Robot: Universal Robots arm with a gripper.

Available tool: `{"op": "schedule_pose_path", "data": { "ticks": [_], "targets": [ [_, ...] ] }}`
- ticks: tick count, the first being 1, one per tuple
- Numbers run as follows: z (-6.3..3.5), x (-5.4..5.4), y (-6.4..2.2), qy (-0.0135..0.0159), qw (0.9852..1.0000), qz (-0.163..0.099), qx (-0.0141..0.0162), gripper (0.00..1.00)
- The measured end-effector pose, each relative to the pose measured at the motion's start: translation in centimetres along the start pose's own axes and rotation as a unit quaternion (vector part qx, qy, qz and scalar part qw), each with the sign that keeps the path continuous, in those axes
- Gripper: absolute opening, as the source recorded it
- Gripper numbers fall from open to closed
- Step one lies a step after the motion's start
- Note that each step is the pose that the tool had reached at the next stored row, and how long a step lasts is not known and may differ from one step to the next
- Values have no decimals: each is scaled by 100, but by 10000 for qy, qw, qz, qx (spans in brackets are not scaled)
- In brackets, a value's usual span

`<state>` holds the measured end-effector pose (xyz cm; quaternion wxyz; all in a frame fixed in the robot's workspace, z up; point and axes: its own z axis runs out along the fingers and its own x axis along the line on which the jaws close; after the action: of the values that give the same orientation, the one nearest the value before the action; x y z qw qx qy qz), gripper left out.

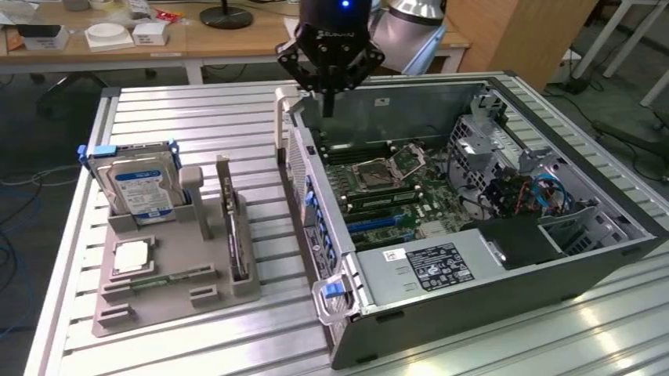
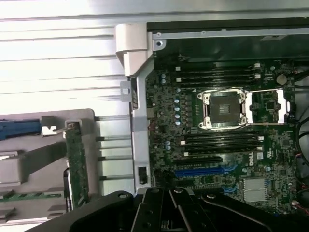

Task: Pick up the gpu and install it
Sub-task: 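Reach for the gpu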

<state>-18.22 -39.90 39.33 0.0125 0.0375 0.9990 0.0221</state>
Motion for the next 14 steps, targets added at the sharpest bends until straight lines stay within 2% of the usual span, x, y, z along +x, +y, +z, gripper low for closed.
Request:
{"op": "schedule_pose_path", "data": {
  "ticks": [14],
  "targets": [
    [-16, 580, -44, 0, 10000, 0, 0, 10]
  ]
}}
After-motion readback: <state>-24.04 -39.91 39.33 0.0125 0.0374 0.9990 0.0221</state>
